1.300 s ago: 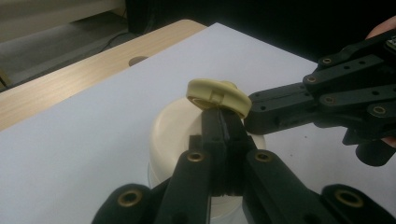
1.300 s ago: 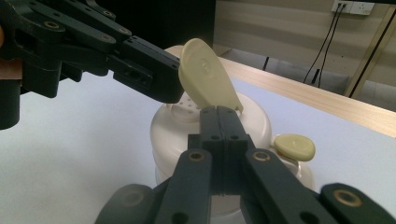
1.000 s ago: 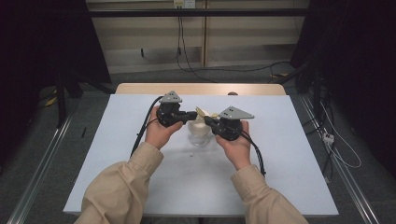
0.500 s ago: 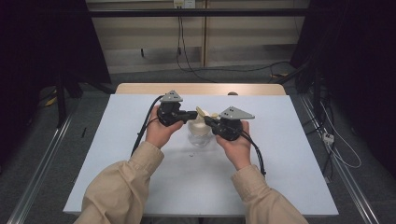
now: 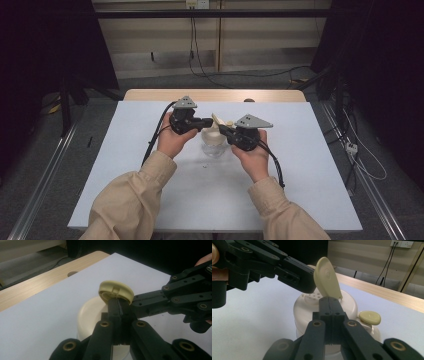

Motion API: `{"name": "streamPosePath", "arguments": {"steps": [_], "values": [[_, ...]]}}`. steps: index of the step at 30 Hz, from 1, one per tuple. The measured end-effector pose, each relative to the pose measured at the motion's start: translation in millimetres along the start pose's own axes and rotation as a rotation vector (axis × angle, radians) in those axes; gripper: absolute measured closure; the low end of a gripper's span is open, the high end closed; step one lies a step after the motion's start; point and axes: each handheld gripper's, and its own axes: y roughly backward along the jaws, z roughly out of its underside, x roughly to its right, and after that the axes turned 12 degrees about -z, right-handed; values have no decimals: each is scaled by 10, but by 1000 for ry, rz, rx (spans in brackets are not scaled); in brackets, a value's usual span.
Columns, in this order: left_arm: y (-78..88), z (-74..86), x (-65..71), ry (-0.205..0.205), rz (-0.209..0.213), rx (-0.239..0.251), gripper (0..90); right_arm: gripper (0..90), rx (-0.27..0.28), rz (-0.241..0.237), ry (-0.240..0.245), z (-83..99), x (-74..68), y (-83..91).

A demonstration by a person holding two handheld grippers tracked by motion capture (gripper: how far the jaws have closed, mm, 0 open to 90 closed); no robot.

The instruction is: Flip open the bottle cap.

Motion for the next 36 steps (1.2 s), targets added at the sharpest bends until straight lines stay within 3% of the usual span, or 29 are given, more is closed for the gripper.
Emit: {"name": "streamPosePath", "arguments": {"steps": [36], "values": [[-22,-83,17,-11,5,3,900,900,2,-4,-1,5,3,3]]}}
